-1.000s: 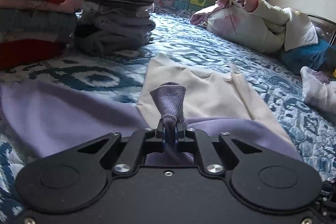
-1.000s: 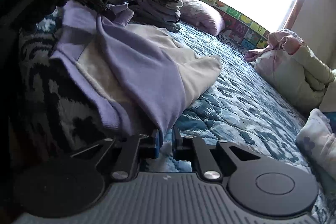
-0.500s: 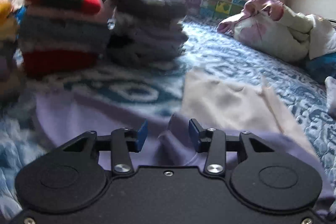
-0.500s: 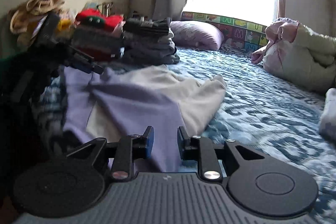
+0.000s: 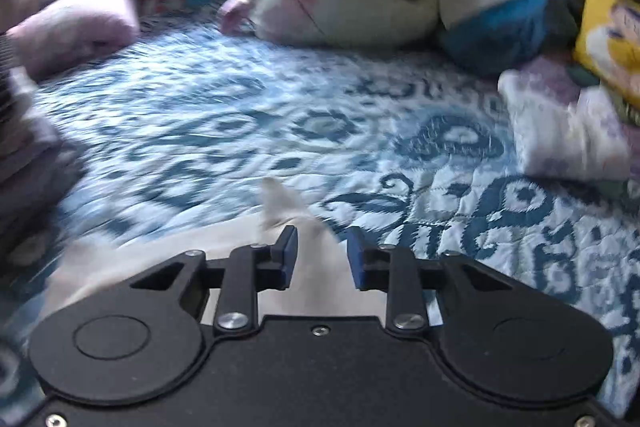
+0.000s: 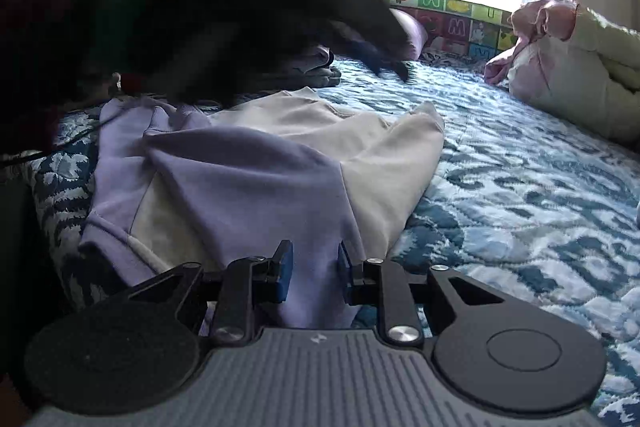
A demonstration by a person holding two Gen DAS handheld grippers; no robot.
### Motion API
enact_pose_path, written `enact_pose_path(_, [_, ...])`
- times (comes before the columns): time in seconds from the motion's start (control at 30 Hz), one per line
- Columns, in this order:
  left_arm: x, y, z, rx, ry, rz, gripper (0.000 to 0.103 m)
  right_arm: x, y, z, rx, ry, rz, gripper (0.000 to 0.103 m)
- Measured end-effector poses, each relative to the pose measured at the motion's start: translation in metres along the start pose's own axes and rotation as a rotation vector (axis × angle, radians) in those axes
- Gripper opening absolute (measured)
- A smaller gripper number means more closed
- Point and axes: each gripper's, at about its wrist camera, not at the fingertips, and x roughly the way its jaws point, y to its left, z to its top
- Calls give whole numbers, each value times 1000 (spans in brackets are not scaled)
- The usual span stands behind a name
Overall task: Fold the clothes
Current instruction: 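Move the open left tool over the other lavender sleeve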
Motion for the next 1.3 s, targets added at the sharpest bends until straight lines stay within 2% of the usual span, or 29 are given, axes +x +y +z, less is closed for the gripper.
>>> enact_pose_path(0.1, [57, 7, 7, 5, 92, 57, 25, 1, -6, -3, 22, 13, 21, 25])
enact_pose_path(0.13, [74, 16, 6, -23, 142, 92, 27, 2, -8, -5, 24, 20, 27, 25])
enact_pose_path(0.17, [82, 25, 6, -65, 161, 96, 28, 3, -9, -6, 26, 28, 32, 25])
enact_pose_path(0.3, [67, 39, 20, -154, 73, 45, 27, 3, -13, -8, 46, 29, 55, 25])
enact_pose_path(0.47, [100, 34, 16, -76, 170, 101, 28, 6, -13, -8, 45, 28, 66, 25])
enact_pose_path(0.57, [73, 42, 27, -155, 100, 75, 27, 6, -13, -8, 43, 31, 65, 25])
enact_pose_path(0.77, [-15, 61, 13, -130, 12, 159, 27, 0, -12, -5, 36, 27, 53, 25])
enact_pose_path(0.93, [-108, 112, -33, -220, -31, 236, 28, -14, -12, -2, 33, -13, 22, 27])
enact_pose_path(1.07, [-167, 145, -82, -317, -25, 281, 28, -22, -10, -2, 22, -34, 7, 27])
enact_pose_path(1.13, [-186, 157, -106, -392, -16, 276, 29, -25, -8, -2, 12, -41, 4, 27])
enact_pose_path(1.3, [-189, 165, -141, -537, -7, 187, 29, -23, 5, -2, -40, -40, 20, 28])
